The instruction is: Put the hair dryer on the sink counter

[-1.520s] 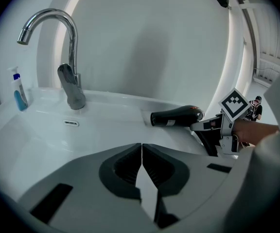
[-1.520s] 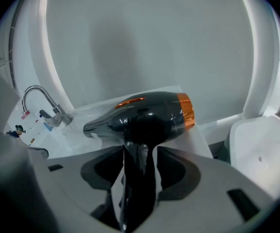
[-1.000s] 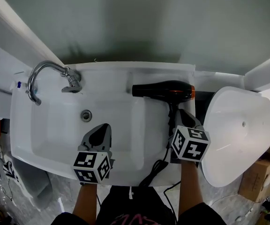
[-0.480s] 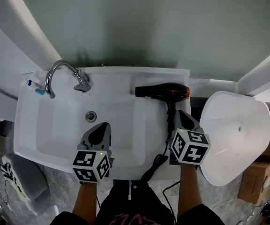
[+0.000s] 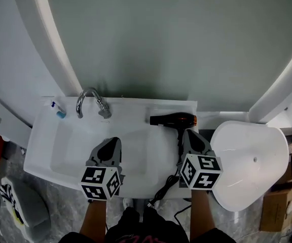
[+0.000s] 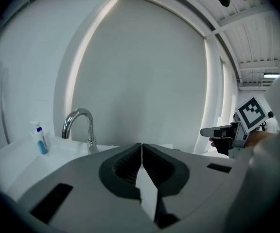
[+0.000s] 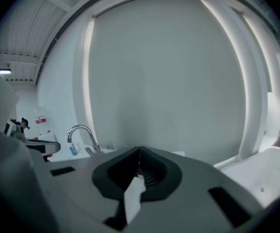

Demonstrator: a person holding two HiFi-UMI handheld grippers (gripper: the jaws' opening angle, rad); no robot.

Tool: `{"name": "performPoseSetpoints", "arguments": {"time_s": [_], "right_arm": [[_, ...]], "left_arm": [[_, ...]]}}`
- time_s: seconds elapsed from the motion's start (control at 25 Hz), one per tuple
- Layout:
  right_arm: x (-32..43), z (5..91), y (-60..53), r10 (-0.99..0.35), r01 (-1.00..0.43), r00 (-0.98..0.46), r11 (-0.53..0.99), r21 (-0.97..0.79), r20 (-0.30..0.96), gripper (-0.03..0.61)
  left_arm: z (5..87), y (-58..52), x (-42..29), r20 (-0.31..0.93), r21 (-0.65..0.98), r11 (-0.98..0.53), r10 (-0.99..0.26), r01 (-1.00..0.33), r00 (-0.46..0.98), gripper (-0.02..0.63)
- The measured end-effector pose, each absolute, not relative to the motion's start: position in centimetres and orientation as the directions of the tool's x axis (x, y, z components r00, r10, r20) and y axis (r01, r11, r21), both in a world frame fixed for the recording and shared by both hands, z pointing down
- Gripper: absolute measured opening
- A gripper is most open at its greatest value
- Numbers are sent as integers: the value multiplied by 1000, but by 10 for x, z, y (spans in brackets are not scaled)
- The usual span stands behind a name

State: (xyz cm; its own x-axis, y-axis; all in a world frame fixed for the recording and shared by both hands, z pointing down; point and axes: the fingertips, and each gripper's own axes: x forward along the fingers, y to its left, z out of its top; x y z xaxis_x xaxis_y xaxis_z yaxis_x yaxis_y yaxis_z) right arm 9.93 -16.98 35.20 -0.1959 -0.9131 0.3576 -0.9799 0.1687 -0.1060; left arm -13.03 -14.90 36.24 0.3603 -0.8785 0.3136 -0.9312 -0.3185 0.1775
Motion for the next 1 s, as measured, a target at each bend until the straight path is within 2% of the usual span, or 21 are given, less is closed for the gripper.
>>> {"name": "performPoseSetpoints", "arguments": {"time_s": [0.28,0.76,1.0], "right_arm": [[79,285,-142,-949,-973,-230,218,-75,218,21],[79,200,-114,-980,-980,-198,198,-2,15,21],[73,190,-110,-980,-980,-199,198,10,-13,21]], "left_arm": [[288,-143,-131,180,141,-362,-906,-921,384,11],[192,-136,-123,-36,55,-421,-907,-905,419,11],[183,-135,-123,-59,36,-428,-903,-903,425,11]]}}
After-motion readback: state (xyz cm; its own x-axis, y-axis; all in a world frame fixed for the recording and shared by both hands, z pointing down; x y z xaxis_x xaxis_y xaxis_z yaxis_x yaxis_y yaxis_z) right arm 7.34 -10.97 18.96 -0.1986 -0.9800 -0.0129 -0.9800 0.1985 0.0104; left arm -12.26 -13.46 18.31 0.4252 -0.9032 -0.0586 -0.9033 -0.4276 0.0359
